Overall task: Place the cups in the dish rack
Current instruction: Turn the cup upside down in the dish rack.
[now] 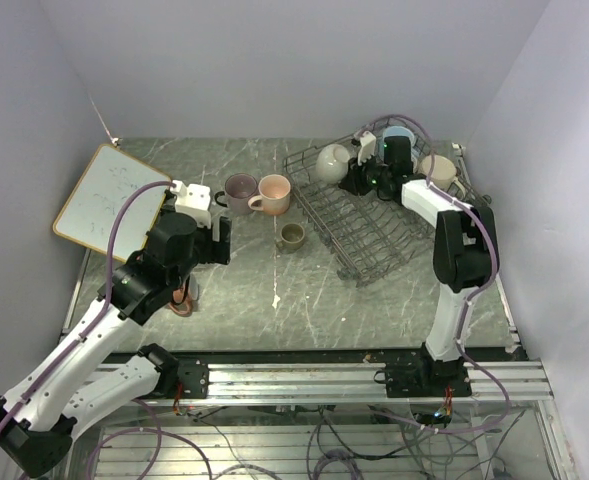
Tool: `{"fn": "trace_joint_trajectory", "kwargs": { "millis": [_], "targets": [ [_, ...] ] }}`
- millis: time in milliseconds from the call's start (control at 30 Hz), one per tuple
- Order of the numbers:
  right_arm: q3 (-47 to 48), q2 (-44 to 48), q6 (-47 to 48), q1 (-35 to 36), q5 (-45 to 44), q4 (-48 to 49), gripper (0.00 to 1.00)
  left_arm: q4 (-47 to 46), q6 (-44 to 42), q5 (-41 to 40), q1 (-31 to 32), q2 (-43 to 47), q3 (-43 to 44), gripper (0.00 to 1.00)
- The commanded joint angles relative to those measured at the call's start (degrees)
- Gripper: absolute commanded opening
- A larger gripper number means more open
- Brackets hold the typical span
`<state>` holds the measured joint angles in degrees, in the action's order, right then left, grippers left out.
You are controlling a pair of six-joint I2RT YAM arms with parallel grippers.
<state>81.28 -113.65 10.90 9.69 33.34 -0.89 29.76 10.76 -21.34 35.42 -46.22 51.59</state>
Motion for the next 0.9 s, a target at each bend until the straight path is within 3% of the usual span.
{"fn": "trace_joint_trajectory", "kwargs": {
  "millis": [0, 367, 867],
  "targets": [
    [6.45, -3.69, 2.72, 1.8, 0.08, 0.04, 0.0, -0.69, -1.12, 0.76, -0.78, -0.58, -0.02, 0.95],
    [13.46, -10.66, 3.12, 4.58, -0.92, -4.24, 0.0, -1.19, -1.54, 1.08, -1.53, -0.81, -0.35, 0.95],
    [12.43, -11.05, 5.63, 6.13, -1.7, -7.43, 0.04, -1.45, -1.64, 1.74, -1.98, -0.8, -0.38, 0.95]
  ]
}}
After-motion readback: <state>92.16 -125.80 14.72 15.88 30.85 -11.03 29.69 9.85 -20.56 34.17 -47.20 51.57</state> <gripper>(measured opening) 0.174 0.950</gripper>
